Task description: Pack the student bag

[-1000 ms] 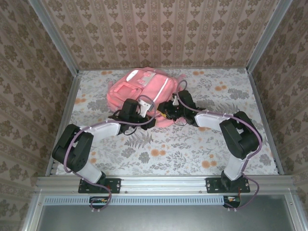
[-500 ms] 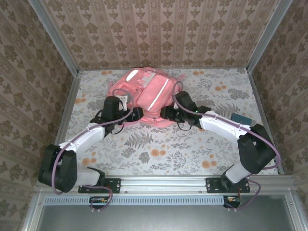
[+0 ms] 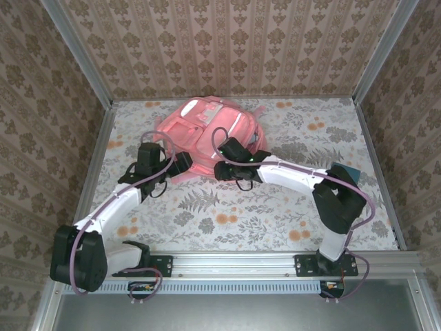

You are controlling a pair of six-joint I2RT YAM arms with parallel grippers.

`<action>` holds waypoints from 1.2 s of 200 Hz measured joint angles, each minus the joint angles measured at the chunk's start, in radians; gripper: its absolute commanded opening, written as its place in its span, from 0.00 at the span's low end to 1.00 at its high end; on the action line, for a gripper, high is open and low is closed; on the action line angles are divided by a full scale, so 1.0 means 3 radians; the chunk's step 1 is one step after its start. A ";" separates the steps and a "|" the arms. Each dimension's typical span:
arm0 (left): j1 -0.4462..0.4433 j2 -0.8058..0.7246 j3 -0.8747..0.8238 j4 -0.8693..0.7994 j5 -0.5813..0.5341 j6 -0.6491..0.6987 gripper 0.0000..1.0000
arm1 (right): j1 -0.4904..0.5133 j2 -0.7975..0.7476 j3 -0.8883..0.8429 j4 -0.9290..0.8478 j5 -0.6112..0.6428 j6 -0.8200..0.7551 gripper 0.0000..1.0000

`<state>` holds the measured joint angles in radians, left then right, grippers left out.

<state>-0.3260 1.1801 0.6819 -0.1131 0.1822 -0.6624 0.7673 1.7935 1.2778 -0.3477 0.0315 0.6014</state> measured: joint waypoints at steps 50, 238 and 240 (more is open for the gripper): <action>0.0046 -0.0029 0.0000 -0.0052 -0.0025 -0.0104 0.93 | 0.0011 0.0161 0.0155 -0.0078 0.0071 -0.0001 0.33; 0.0000 0.0776 -0.0004 0.0856 0.0791 -0.1139 0.62 | 0.0011 0.0451 0.0375 -0.0275 0.0144 0.0109 0.00; -0.0005 0.0788 -0.0004 0.0865 0.0792 -0.1150 0.61 | 0.0011 0.0451 0.0375 -0.0275 0.0144 0.0106 0.00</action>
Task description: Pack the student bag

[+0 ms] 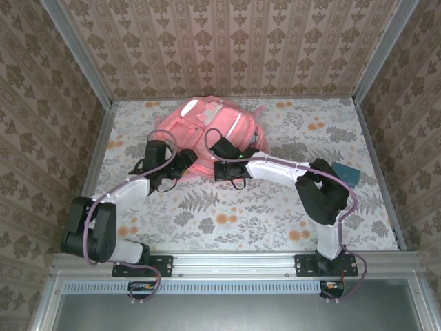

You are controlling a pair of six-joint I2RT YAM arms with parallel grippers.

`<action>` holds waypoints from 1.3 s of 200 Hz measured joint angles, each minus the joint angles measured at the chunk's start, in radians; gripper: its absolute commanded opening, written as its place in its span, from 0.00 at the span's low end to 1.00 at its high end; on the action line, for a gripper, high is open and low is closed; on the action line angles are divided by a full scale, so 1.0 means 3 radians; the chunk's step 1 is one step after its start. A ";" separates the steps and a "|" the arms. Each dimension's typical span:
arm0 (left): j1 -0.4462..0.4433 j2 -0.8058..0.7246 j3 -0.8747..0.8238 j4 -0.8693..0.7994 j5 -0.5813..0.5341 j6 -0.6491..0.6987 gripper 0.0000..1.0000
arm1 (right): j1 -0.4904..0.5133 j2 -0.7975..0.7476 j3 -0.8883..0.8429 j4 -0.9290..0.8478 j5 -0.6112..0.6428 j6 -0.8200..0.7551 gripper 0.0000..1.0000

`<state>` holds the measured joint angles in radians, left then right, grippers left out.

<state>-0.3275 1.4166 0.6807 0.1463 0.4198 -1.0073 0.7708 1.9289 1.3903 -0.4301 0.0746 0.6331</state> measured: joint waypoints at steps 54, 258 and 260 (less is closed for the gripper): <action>-0.0151 0.0465 0.0042 0.0322 0.0011 -0.0455 0.47 | -0.0001 -0.0065 0.0000 -0.0004 -0.0047 -0.0043 0.00; -0.0154 0.0542 0.0435 0.0009 0.0086 -0.0094 0.00 | -0.0491 -0.0481 -0.0198 -0.0292 0.0491 -0.0777 0.00; -0.0148 0.0542 0.0441 -0.0006 0.0088 -0.0080 0.00 | -0.0491 -0.0481 -0.0198 -0.0292 0.0472 -0.0792 0.00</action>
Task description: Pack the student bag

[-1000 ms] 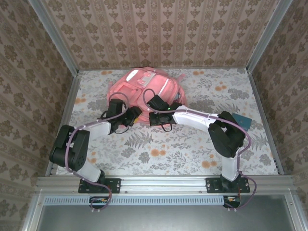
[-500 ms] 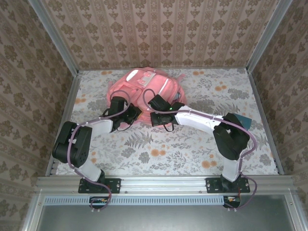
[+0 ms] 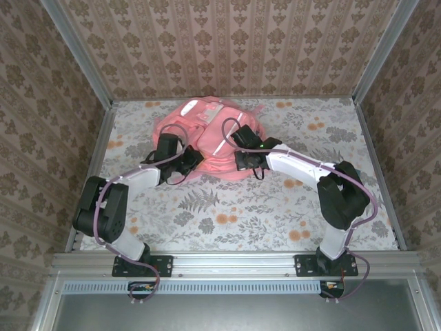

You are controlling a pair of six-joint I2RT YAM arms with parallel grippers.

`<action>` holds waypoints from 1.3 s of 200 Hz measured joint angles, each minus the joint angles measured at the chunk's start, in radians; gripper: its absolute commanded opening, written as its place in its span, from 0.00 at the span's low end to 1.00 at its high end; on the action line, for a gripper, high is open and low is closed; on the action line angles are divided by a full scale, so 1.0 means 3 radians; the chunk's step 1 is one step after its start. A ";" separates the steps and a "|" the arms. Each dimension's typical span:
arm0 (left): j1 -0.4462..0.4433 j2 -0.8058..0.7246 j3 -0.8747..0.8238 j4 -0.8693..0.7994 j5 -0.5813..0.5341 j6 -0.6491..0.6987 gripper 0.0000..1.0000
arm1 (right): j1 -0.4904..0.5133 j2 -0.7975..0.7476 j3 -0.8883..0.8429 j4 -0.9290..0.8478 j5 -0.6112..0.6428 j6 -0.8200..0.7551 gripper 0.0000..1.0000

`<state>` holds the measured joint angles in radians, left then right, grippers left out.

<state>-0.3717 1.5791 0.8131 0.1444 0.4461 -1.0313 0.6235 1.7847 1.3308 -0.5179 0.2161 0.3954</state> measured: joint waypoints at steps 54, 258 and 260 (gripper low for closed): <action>0.0193 0.0102 0.0516 -0.0791 -0.0024 0.0567 0.01 | 0.0130 -0.0202 -0.0045 0.0031 -0.0699 -0.0186 0.00; 0.0251 -0.0777 -0.0407 -0.0495 0.0057 -0.0403 0.41 | 0.0580 0.0322 0.0486 0.0333 -0.1310 0.0444 0.00; 0.0247 -0.0771 -0.0408 -0.0478 0.0062 -0.0407 0.41 | 0.0579 0.0322 0.0486 0.0334 -0.1311 0.0444 0.00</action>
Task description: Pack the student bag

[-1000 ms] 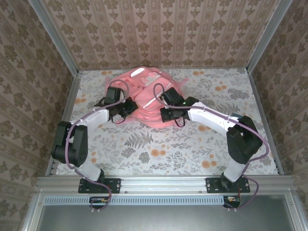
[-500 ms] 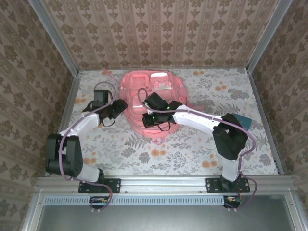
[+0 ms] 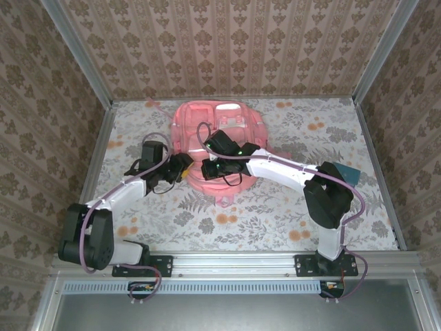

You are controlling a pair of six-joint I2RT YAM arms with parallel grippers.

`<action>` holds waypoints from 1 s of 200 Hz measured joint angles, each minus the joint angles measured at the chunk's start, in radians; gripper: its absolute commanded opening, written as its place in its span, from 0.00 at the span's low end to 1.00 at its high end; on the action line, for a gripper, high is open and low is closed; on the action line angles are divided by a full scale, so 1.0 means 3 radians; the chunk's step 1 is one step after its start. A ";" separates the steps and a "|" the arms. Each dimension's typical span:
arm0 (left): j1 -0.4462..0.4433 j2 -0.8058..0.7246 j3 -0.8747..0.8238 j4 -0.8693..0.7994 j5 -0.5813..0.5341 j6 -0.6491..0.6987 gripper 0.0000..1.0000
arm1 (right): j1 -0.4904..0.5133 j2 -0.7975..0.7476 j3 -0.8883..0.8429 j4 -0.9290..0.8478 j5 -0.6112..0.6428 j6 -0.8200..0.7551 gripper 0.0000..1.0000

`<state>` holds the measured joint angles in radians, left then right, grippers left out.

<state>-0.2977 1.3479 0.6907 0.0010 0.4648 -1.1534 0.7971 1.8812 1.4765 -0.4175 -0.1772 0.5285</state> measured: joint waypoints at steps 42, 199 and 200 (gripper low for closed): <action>-0.0013 0.0102 -0.0024 0.0146 0.0036 -0.0118 0.28 | -0.0001 0.0004 0.0000 -0.0003 -0.0048 -0.0006 0.00; -0.0008 0.0128 0.0009 0.0083 -0.0153 0.0037 0.00 | 0.0078 -0.0557 -0.0281 -0.0819 0.1841 -0.0090 0.00; -0.0008 0.0128 0.0010 0.0081 -0.0153 0.0039 0.00 | 0.0070 -0.0566 -0.0287 -0.0823 0.1857 -0.0089 0.00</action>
<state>-0.3000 1.3865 0.6937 0.0254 0.4191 -1.1416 0.8181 1.7115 1.3903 -0.6643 0.3798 0.5018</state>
